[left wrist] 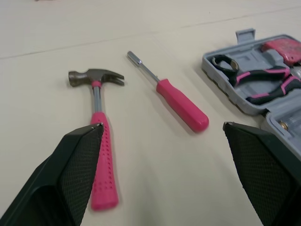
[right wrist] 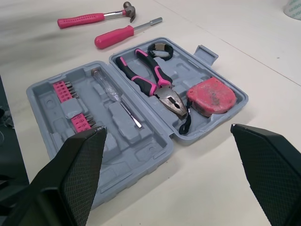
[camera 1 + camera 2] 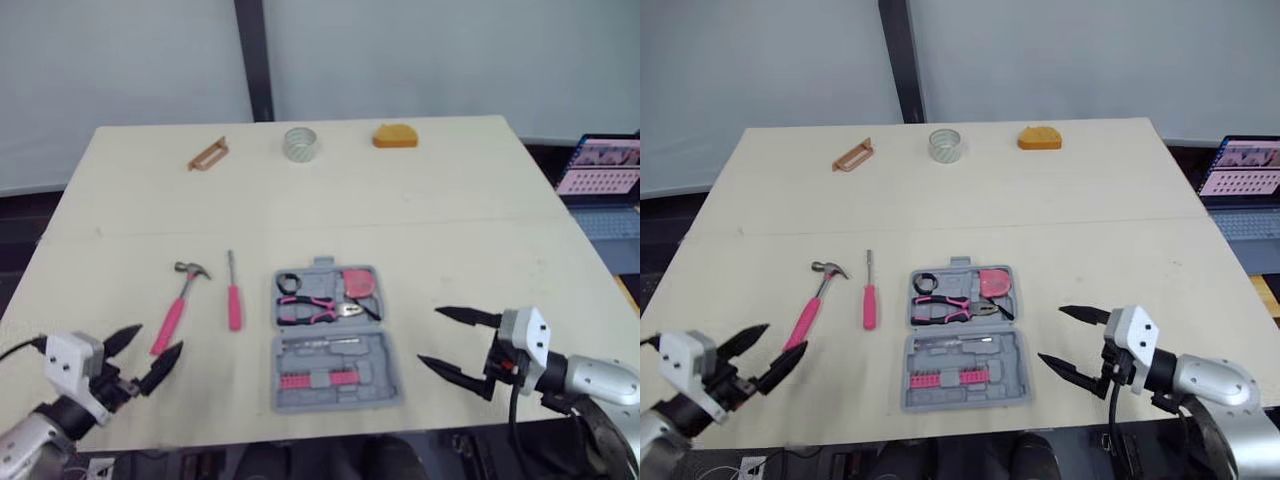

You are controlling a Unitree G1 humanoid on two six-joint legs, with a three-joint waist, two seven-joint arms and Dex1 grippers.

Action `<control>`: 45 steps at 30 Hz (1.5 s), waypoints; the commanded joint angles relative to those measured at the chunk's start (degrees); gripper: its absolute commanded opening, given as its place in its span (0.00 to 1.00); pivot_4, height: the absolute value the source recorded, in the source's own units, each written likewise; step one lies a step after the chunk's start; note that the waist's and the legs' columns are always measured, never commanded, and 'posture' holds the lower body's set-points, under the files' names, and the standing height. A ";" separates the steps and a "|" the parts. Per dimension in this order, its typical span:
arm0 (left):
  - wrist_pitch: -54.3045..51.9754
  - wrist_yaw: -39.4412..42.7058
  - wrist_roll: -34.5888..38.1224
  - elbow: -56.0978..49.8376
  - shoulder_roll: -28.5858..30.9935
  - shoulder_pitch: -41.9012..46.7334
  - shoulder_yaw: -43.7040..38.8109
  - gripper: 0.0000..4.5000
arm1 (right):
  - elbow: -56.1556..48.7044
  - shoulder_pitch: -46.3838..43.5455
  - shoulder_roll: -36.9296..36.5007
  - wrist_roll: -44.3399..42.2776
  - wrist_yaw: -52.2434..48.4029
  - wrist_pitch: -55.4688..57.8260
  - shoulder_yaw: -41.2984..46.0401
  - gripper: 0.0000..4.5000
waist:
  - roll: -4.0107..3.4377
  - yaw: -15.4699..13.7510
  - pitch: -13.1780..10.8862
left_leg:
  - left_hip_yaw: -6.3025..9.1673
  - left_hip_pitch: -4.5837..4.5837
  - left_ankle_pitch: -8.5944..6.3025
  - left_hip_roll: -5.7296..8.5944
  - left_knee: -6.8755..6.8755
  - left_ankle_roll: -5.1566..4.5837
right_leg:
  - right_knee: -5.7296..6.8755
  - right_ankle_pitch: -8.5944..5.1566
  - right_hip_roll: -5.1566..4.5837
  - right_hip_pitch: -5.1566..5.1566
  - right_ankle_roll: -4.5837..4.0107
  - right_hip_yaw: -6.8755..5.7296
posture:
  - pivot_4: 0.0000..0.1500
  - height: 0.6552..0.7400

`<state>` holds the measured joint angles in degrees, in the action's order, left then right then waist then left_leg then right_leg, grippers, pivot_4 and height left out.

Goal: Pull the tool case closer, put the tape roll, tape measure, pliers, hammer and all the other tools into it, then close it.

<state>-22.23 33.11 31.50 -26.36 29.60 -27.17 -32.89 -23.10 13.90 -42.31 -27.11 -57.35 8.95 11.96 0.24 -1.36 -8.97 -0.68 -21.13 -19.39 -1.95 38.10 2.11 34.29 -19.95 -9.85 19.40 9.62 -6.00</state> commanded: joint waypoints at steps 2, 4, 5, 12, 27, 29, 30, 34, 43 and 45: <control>-3.42 -2.24 0.79 -0.69 1.54 2.40 -0.70 0.97 | -0.95 0.05 0.10 -0.70 -0.04 -0.36 0.90 1.00 | 0.01 0.01 -0.01 | 0.00 0.02 0.01 -0.01 0.01 0.01 | 0.04 0.00 0.00 0.00 0.00 0.00 | 1.00 1.00; -6.49 -4.51 0.74 -1.44 2.22 4.79 -0.07 0.97 | -1.56 0.21 0.09 -0.96 0.08 -0.13 0.97 1.00 | 0.01 -0.01 -0.01 | 0.00 0.07 0.02 -0.01 0.05 0.03 | 0.11 0.00 0.00 -0.02 0.00 0.01 | 1.00 1.00; -7.73 -5.41 0.88 -1.67 2.50 5.95 0.02 0.97 | -1.87 0.18 0.02 -1.13 0.16 0.10 1.03 1.00 | 0.01 -0.02 -0.01 | 0.01 0.06 0.02 -0.01 0.04 0.03 | 0.12 0.00 0.00 -0.02 0.00 0.01 | 1.00 1.00; -21.55 -14.07 -4.82 5.56 9.25 22.71 7.25 0.97 | -1.65 -1.45 0.09 -0.82 0.34 0.40 0.04 1.00 | 0.03 -0.15 -0.02 | 0.04 0.06 0.03 0.00 0.08 0.04 | 0.18 0.00 0.00 -0.01 0.00 0.01 | 1.00 1.00; -21.37 -12.86 -14.59 30.53 9.31 40.64 21.29 0.97 | -2.12 -0.91 -0.64 -0.16 0.59 0.99 1.55 1.00 | 0.11 -0.04 -0.07 | -0.04 0.02 0.06 0.00 0.04 0.09 | 0.24 0.00 0.01 0.13 0.01 0.01 | 1.00 1.00; -19.50 -12.48 -15.82 34.06 8.73 41.92 22.21 0.97 | -2.34 -0.41 -0.68 -0.14 0.75 1.00 1.89 1.00 | 0.12 -0.08 -0.07 | -0.04 0.02 0.06 0.00 0.04 0.09 | 0.24 0.00 0.01 0.12 0.01 0.01 | 1.00 1.00; -18.63 -12.25 -16.38 35.82 8.48 42.65 22.69 0.97 | -2.41 -0.21 -0.70 -0.14 0.80 1.00 2.03 1.00 | 0.12 -0.13 -0.07 | -0.05 0.03 0.06 0.00 0.05 0.09 | 0.25 0.00 0.00 0.12 0.01 0.01 | 1.00 1.00; -15.72 -11.03 -18.23 40.79 7.72 45.09 24.22 0.97 | -2.57 0.10 -0.84 -0.18 0.98 1.04 2.20 1.00 | 0.11 -0.30 -0.07 | -0.04 0.05 0.08 0.00 0.08 0.10 | 0.33 0.00 0.00 0.11 0.01 0.00 | 1.00 1.00; -12.61 -9.38 -21.16 46.90 5.11 49.60 26.58 0.97 | -3.72 0.97 -1.03 -0.35 1.28 1.78 3.16 1.00 | 0.05 -1.55 -0.03 | -0.04 0.07 0.11 0.02 0.13 0.09 | 0.41 0.00 0.00 0.09 0.01 0.01 | 1.00 1.00; -12.29 -9.10 -21.66 47.33 4.60 50.04 26.82 0.97 | -3.88 1.07 -1.00 -0.32 1.26 1.94 3.32 1.00 | 0.04 -1.81 -0.03 | -0.04 0.07 0.11 0.01 0.14 0.09 | 0.42 0.00 0.00 0.09 0.01 0.01 | 1.00 1.00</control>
<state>-34.66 23.41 10.71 19.28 35.17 22.50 -7.70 -24.67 14.68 -42.60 -26.92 -56.54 11.00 13.80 0.28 -3.17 -9.00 -0.72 -21.06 -19.28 -1.94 38.24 2.19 34.72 -19.95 -9.85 19.49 9.63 -6.00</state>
